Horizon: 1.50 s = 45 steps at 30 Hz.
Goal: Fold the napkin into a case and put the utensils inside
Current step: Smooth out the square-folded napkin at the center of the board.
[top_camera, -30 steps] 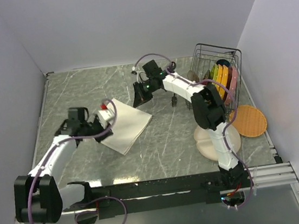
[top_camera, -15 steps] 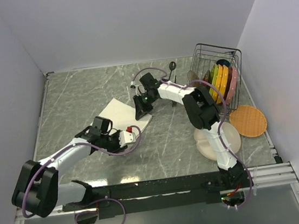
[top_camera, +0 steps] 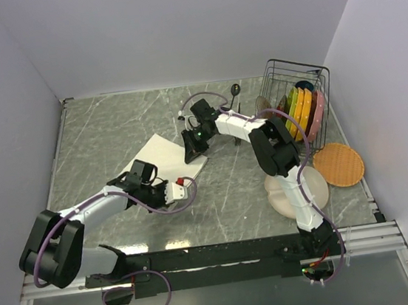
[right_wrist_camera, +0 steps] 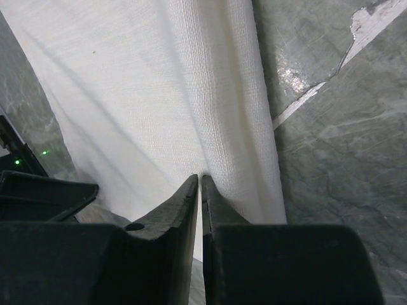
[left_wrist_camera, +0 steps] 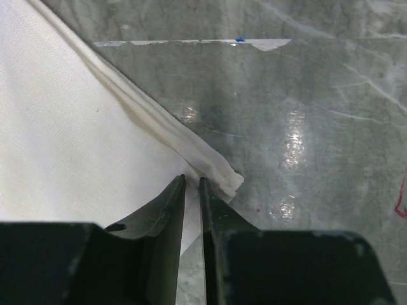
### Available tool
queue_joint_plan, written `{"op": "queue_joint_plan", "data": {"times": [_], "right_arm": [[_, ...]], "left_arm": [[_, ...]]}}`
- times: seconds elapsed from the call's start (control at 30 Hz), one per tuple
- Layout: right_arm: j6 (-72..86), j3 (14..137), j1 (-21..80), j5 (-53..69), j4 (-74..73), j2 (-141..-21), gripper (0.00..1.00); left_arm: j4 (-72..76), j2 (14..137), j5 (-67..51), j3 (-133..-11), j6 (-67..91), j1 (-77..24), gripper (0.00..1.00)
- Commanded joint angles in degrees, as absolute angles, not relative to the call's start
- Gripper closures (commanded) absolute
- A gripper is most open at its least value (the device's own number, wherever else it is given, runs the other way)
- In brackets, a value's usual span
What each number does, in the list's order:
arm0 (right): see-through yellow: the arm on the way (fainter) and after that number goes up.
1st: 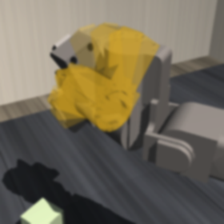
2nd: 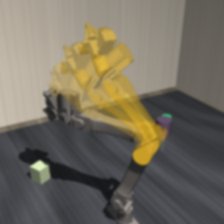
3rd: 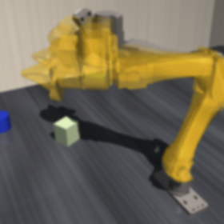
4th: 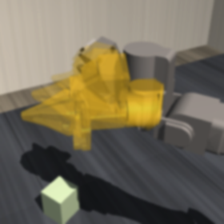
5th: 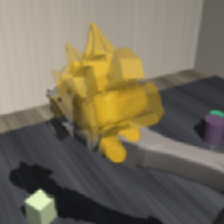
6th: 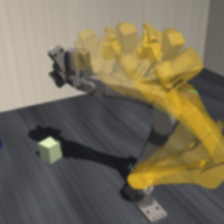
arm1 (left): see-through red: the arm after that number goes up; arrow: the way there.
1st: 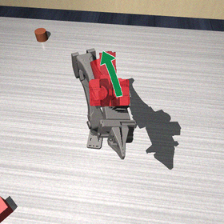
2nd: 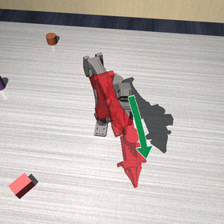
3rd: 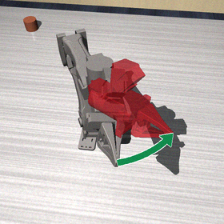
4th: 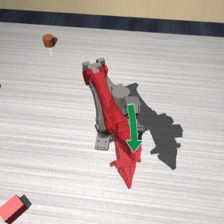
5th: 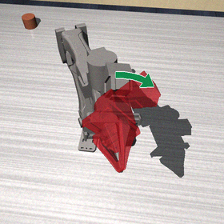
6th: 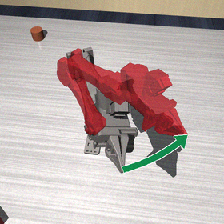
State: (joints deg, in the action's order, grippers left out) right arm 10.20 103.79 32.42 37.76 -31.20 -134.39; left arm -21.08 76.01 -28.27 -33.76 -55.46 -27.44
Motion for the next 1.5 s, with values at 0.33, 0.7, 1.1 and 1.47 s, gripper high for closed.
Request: {"op": "queue_joint_plan", "data": {"times": [0.33,0.7,1.1,1.47], "right_arm": [[14.93,106.61,32.61,44.02,-28.67,-128.42,0.74],[26.01,121.63,35.95,39.55,-17.14,-138.16,0.64],[27.77,124.54,37.44,31.74,-14.15,-146.07,0.64],[26.72,125.95,38.14,24.95,-17.58,-147.39,0.61]], "left_arm": [[-31.73,75.32,-32.08,-33.58,-63.72,-29.18,0.93],[-36.21,74.88,-33.84,-33.84,-68.46,-29.09,0.93],[-40.33,73.74,-34.63,-34.36,-70.31,-29.18,0.93],[-43.16,71.19,-36.47,-34.54,-68.48,-30.06,0.94]]}}
